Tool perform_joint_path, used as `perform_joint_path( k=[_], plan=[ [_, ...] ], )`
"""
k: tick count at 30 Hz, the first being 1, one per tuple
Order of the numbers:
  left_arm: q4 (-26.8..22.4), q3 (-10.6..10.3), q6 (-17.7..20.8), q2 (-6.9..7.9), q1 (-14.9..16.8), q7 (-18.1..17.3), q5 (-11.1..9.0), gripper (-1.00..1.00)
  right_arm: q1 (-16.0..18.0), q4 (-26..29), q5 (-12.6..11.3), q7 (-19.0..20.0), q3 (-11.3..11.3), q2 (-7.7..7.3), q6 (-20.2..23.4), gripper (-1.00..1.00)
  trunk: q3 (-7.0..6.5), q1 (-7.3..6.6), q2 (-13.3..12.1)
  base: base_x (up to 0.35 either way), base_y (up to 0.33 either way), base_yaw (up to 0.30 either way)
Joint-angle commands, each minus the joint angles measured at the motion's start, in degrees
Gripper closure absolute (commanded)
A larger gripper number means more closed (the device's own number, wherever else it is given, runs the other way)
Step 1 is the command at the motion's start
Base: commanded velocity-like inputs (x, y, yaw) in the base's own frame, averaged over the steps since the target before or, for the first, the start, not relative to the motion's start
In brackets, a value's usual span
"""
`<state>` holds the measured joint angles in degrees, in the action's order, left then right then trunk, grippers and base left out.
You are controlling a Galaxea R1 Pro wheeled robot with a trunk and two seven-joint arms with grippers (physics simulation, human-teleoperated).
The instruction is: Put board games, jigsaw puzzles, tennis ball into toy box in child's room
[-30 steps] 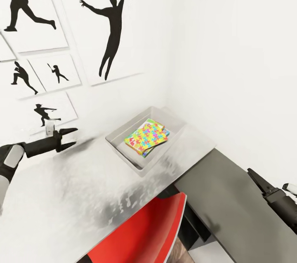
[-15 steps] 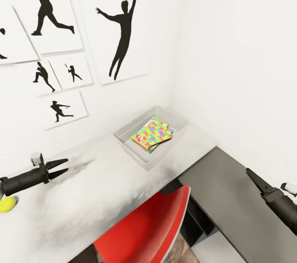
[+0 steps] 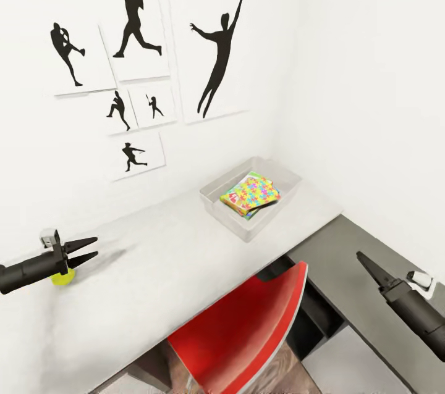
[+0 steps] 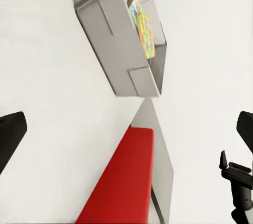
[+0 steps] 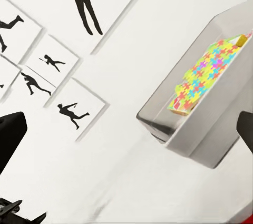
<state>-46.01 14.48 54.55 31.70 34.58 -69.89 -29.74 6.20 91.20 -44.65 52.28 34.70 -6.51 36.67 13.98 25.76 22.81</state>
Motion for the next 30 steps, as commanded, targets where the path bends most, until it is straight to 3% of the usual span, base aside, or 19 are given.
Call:
perform_joint_path(
  k=[1, 11, 30],
  plan=[
    [0.0, 0.0, 0.4, 0.01, 0.1, -0.1, -0.1, -1.0, 0.0, 0.0, -0.3, 0.0, 0.0, -0.02, 0.4, -1.0, 0.01, 0.02, 0.1, -0.161, 0.256, 0.089],
    [0.0, -0.1, 0.3, 0.03, 0.0, -0.1, -0.1, -1.0, 0.0, 0.0, -0.3, 0.0, 0.1, -0.08, 0.4, -1.0, -0.94, 0.02, 0.1, -0.195, 0.186, 0.089],
    [0.0, -0.1, -0.7, -0.02, -0.1, -0.1, -0.1, -1.0, 0.0, 0.1, -0.2, -3.3, -0.5, -0.08, 0.4, -1.0, -2.76, 0.02, 0.1, -0.27, 0.036, 0.089]
  ],
)
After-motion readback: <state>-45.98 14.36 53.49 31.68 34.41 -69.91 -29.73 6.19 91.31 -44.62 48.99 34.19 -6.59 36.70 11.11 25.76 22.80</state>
